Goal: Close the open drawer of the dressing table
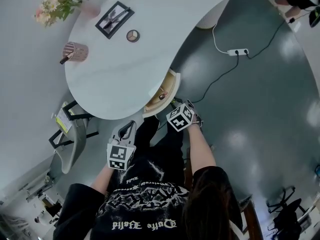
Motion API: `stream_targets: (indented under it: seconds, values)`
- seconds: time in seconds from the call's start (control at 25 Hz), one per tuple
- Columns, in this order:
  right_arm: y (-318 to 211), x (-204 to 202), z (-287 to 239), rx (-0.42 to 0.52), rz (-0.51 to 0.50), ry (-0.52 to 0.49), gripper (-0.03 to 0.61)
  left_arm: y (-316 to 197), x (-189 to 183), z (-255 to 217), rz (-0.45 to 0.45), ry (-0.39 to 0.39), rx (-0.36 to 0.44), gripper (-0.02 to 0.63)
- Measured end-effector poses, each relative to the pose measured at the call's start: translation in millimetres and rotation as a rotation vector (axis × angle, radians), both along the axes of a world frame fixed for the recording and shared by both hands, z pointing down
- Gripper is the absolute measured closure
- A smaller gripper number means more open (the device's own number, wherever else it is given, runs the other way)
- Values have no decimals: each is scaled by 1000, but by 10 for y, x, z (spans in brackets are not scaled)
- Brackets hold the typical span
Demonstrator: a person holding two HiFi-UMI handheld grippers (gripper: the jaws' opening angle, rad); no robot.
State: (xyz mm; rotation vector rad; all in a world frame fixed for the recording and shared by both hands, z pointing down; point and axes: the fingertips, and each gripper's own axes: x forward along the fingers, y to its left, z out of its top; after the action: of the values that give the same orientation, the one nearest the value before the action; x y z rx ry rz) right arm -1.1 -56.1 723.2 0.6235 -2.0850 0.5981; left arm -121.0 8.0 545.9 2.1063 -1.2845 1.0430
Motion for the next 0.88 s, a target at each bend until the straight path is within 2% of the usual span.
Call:
stream_targets:
  seconds: [0.88]
  values:
    - [-162, -213, -32, 17, 6, -19, 449, 75, -25, 14, 5, -2, -13, 586]
